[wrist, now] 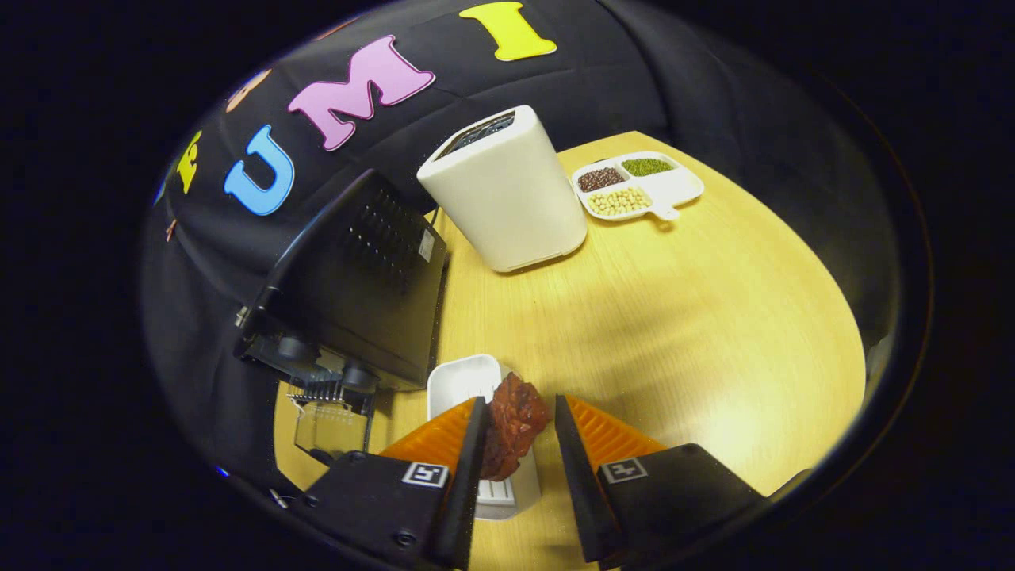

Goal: Open the toaster oven, put the food inside, and close the toaster oven door.

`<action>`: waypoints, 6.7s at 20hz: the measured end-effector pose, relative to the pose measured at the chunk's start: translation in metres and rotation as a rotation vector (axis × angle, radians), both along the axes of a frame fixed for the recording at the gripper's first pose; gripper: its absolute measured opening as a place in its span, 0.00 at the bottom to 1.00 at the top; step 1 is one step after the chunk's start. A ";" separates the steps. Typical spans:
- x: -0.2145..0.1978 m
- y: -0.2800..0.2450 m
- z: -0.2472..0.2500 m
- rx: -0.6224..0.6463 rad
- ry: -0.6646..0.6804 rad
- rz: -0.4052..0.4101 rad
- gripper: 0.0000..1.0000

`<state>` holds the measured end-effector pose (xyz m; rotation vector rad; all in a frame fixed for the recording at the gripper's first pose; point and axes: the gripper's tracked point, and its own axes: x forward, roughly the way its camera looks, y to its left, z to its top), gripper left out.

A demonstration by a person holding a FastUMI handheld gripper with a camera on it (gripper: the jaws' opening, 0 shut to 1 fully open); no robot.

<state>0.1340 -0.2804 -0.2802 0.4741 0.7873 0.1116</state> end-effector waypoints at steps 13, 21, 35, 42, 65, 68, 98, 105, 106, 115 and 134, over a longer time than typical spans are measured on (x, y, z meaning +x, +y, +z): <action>-0.010 0.001 0.019 0.152 0.031 -0.060 0.12; -0.032 0.003 0.091 0.160 -0.089 -0.189 0.12; -0.110 0.214 0.122 0.451 -0.128 -0.166 0.12; -0.089 0.290 0.106 0.604 -0.225 -0.222 0.12; 0.074 0.286 0.038 0.633 -0.332 -0.620 0.12; 0.071 0.293 0.043 0.558 -0.337 -0.555 0.16; 0.043 0.251 0.086 -0.058 -0.384 -0.414 0.98; -0.005 0.262 0.092 -0.086 -0.376 -0.319 0.98; -0.014 0.265 0.092 -0.098 -0.371 -0.295 0.98; -0.099 0.304 0.044 -0.309 -0.253 -0.044 0.98; -0.099 0.324 -0.068 -0.476 0.024 -0.007 1.00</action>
